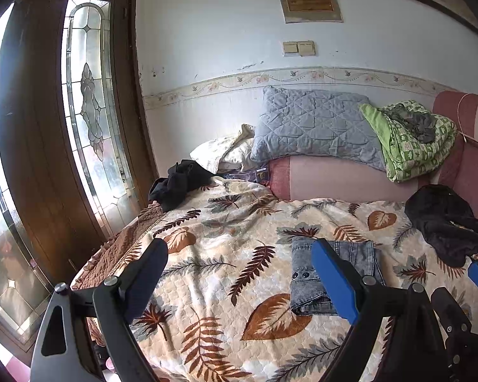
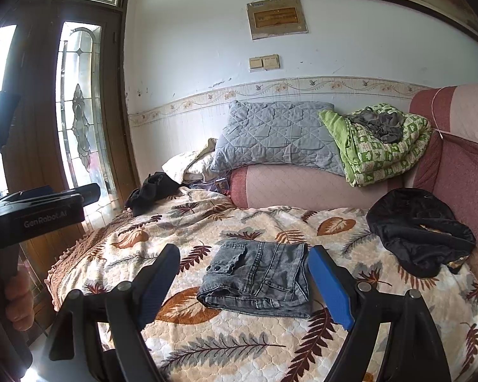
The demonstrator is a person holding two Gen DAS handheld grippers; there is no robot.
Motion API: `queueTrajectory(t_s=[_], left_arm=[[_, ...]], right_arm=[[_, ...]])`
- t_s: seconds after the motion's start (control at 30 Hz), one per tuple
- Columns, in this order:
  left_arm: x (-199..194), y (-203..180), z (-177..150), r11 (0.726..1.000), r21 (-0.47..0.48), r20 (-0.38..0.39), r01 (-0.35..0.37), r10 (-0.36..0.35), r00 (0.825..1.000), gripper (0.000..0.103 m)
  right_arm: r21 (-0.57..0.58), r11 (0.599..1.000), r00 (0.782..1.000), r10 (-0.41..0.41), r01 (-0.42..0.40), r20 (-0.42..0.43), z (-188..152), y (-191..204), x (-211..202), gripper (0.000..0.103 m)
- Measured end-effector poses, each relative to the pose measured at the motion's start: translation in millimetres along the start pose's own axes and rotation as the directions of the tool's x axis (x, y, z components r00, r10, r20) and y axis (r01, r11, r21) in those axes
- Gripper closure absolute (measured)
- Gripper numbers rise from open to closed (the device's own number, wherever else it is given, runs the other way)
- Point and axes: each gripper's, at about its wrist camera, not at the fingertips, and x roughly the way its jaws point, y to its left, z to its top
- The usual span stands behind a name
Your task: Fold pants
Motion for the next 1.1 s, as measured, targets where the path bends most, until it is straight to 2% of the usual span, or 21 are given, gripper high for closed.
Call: queueTrajectory(t_s=[1.1], left_arm=[[-8.8, -0.5, 3.0, 0.998, 0.003, 0.021, 0.065, -0.065, 0.998, 0.012]], right_arm=[[-0.032, 0.999, 1.0, 0.023, -0.023, 0.0, -7.3, 8.3, 7.3, 0.018]])
